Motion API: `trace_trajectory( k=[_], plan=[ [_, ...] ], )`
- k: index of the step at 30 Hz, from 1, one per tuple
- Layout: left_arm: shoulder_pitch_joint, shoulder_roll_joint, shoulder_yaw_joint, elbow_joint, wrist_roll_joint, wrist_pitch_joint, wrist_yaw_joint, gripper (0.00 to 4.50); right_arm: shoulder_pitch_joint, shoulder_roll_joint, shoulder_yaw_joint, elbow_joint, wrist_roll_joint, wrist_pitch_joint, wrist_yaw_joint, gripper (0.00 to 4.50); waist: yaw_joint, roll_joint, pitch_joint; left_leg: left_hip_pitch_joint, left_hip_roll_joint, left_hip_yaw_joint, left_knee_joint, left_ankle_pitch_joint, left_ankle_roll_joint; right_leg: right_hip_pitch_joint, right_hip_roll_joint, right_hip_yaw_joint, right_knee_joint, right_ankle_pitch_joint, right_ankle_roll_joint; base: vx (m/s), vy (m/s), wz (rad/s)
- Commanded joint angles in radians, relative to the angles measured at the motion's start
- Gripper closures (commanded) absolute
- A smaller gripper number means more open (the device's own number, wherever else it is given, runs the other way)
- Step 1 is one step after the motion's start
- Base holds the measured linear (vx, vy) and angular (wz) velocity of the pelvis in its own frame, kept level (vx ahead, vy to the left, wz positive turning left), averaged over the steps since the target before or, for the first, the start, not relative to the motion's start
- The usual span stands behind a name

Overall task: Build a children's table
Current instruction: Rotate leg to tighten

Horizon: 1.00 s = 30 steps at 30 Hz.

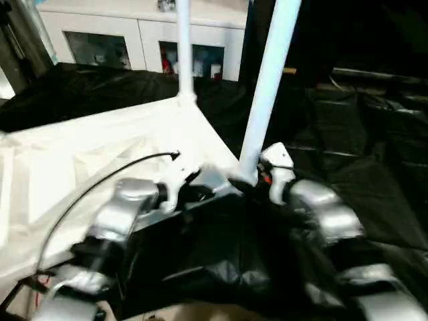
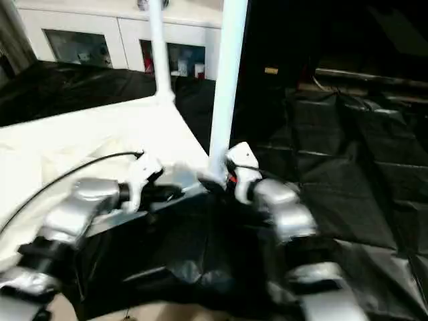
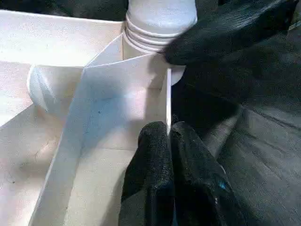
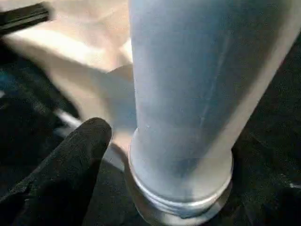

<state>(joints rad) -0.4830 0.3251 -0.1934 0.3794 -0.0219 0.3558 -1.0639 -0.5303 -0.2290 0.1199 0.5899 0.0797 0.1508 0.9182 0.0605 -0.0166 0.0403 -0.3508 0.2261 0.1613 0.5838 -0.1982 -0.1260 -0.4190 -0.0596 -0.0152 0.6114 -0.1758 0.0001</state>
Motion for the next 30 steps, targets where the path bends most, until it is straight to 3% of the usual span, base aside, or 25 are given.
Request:
trace_trajectory(
  k=[1,9,11,18,23,24,26,28,30],
  plan=[
    [-0.010,-0.011,-0.037,-0.040,-0.041,-0.023,-0.058,4.50,0.012,0.013,0.088,-0.047,0.030,0.012,0.141,0.45,0.000,-0.002,-0.056,-0.005,-0.010,0.019,-0.064,-0.155,0.063,0.061,-0.044,0.019,-0.063,-0.122,-0.230,0.000,0.000,0.00],
    [-0.005,0.075,-0.059,-0.056,-0.057,-0.029,-0.194,4.50,0.017,-0.070,0.108,-0.082,0.049,0.047,0.289,0.45,0.000,-0.005,-0.053,-0.002,-0.007,0.019,-0.066,-0.172,0.056,0.059,-0.045,0.019,-0.064,-0.153,-0.238,0.000,0.000,0.00],
    [-0.007,0.096,-0.063,-0.051,-0.056,-0.033,-0.219,4.50,0.017,-0.088,0.120,-0.092,0.046,0.060,0.326,0.78,0.002,-0.005,-0.053,-0.002,-0.007,0.019,-0.066,-0.166,0.057,0.058,-0.044,0.019,-0.063,-0.152,-0.235,0.000,0.000,0.00],
    [-0.014,0.115,-0.069,-0.043,-0.063,-0.031,-0.256,4.50,0.018,-0.092,0.128,-0.104,0.055,0.074,0.356,1.28,0.003,-0.006,-0.054,-0.001,-0.007,0.020,-0.065,-0.156,0.051,0.058,-0.044,0.019,-0.060,-0.133,-0.245,0.000,0.000,0.00],
    [-0.018,0.104,-0.066,-0.034,-0.067,-0.029,-0.235,4.50,0.028,-0.085,0.127,-0.117,0.067,0.090,0.355,1.67,0.005,-0.006,-0.054,-0.002,-0.007,0.020,-0.065,-0.146,0.052,0.060,-0.044,0.019,-0.059,-0.120,-0.246,0.000,0.000,0.00],
    [-0.020,0.099,-0.063,-0.031,-0.067,-0.028,-0.224,4.50,0.031,-0.081,0.123,-0.118,0.071,0.093,0.351,1.75,0.007,0.002,-0.055,0.000,-0.007,0.020,-0.064,-0.145,0.051,0.058,-0.044,0.019,-0.058,-0.115,-0.247,0.000,0.000,0.00],
    [-0.036,0.068,-0.043,-0.005,-0.059,-0.029,-0.160,4.50,0.039,-0.051,0.102,-0.108,0.072,0.081,0.296,1.80,0.007,-0.004,-0.055,0.000,-0.007,0.021,-0.064,-0.147,0.050,0.059,-0.043,0.019,-0.059,-0.110,-0.248,0.000,0.000,0.00],
    [-0.044,0.055,-0.036,0.007,-0.055,-0.032,-0.134,4.50,0.042,-0.037,0.094,-0.100,0.068,0.075,0.267,1.83,0.008,-0.005,-0.053,0.001,-0.009,0.021,-0.066,-0.164,0.039,0.058,-0.044,0.020,-0.064,-0.150,-0.240,0.000,0.000,0.00],
    [-0.070,0.015,-0.015,0.042,-0.038,-0.032,-0.047,4.50,0.024,0.028,0.064,-0.025,0.022,0.039,0.082,1.86,0.006,-0.004,-0.051,0.000,-0.011,0.019,-0.068,-0.185,0.019,0.055,-0.047,0.020,-0.070,-0.212,-0.223,0.000,0.000,0.00]
  ],
)
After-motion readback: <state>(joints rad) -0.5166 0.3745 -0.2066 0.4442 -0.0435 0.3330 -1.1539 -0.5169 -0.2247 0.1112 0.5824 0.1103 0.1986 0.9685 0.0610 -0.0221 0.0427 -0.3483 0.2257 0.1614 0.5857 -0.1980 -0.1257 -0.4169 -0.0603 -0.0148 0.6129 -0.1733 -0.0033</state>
